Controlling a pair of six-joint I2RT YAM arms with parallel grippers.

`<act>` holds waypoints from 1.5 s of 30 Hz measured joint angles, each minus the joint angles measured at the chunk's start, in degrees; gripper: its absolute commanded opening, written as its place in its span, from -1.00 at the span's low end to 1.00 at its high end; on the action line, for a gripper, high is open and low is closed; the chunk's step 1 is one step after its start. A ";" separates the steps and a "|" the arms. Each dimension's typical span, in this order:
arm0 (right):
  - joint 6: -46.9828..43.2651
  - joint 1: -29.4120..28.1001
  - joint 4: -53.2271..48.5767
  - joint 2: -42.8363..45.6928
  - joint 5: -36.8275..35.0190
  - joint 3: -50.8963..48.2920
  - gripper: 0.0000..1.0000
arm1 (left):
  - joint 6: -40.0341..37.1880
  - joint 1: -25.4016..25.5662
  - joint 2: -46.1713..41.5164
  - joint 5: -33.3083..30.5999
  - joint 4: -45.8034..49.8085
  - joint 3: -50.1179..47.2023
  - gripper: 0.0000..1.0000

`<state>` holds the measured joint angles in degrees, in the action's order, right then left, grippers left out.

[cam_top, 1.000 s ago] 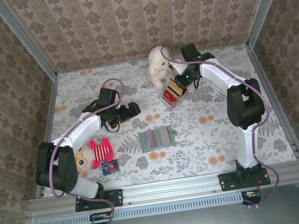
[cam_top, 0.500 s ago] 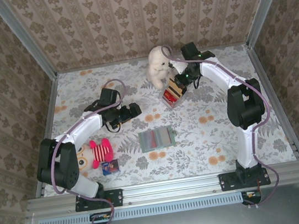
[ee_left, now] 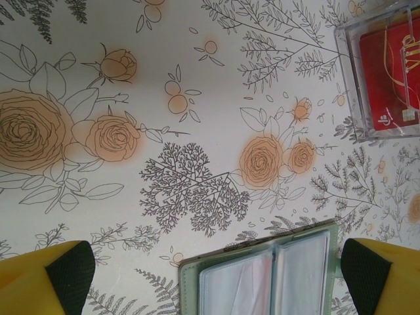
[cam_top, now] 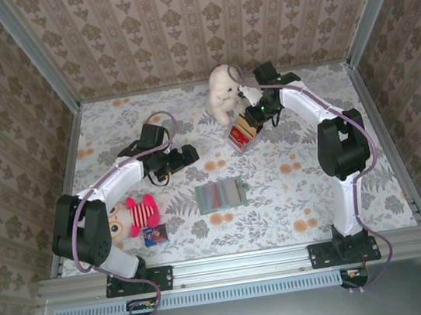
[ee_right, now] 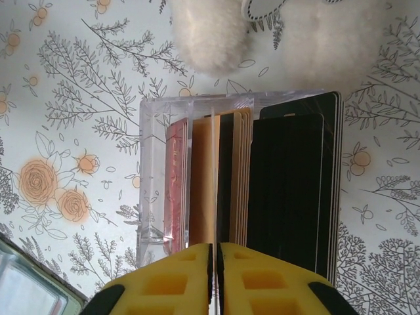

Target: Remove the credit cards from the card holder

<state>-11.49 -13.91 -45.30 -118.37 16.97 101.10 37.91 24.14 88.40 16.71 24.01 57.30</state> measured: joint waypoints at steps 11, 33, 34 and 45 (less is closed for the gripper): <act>2.54 -0.02 0.04 -1.25 0.00 0.22 -0.43 | -0.02 -0.24 0.04 0.85 0.02 -0.04 1.00; 38.84 -12.13 9.38 25.92 -0.26 -31.39 -0.11 | 7.08 12.26 0.85 1.49 0.26 -2.08 -0.05; 40.48 -13.66 9.46 25.92 -0.33 -32.39 -0.12 | 7.56 12.33 1.14 1.46 -0.02 -2.56 -0.10; 51.78 -23.89 13.55 23.65 -0.72 -35.98 -0.48 | 11.93 13.35 2.14 1.75 -3.26 -7.21 -0.48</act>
<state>40.29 -37.80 -31.75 -94.72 16.25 65.12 49.84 37.50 90.54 18.46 20.75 50.09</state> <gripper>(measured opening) 0.279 0.283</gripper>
